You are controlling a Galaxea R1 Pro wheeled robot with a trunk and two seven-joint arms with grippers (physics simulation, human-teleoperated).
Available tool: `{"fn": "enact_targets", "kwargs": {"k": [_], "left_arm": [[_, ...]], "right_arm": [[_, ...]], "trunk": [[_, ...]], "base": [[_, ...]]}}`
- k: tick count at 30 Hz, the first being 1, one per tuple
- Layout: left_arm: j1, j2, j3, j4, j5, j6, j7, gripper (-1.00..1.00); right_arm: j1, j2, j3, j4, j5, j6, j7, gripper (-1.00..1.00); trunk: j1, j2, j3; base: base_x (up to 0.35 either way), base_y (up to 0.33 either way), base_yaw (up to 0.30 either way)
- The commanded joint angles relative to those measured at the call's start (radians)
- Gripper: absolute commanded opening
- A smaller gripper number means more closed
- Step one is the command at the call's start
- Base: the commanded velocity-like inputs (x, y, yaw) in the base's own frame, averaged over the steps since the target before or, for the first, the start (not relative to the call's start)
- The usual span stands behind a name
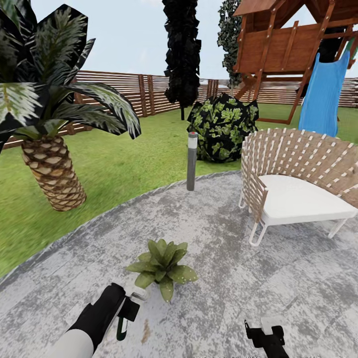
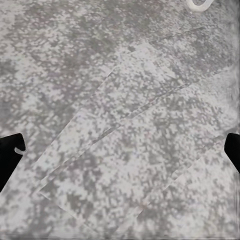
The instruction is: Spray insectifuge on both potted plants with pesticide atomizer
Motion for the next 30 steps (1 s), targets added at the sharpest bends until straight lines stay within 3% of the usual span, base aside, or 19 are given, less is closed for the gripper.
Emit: {"fn": "enact_targets", "kwargs": {"k": [1, 6, 12, 24, 30], "left_arm": [[0.000, 0.001, -0.001, -0.001, -0.010, 0.006, -0.008, -1.00], [0.000, 0.006, -0.002, 0.003, -0.010, 0.017, -0.008, -1.00], [0.000, 0.007, -0.002, 0.004, -0.011, 0.017, -0.008, -1.00], [0.000, 0.005, -0.002, 0.004, -0.009, 0.017, -0.008, -1.00], [0.001, 0.004, -0.003, 0.013, -0.009, 0.017, -0.008, -1.00]], "right_arm": [[-0.001, 0.000, 0.009, 0.001, -0.007, -0.003, -0.003, 1.00], [-0.001, 0.000, 0.009, 0.001, -0.007, -0.003, -0.003, 1.00], [0.000, -0.001, 0.008, 0.001, -0.006, -0.003, -0.003, 1.00], [-0.001, 0.000, 0.009, 0.001, -0.007, -0.003, -0.005, 1.00], [-0.001, 0.000, 0.009, 0.001, -0.007, -0.003, -0.003, 1.00]], "trunk": [[0.000, 0.000, -0.001], [0.000, 0.000, -0.001], [0.000, 0.000, -0.001], [0.000, 0.000, -0.001], [0.000, 0.000, 0.003]], "base": [[-0.002, 0.011, -0.263], [0.000, 0.002, -0.259], [-0.006, 0.014, -0.051], [-0.016, 0.287, -0.004], [0.000, 0.302, -0.209]]}}
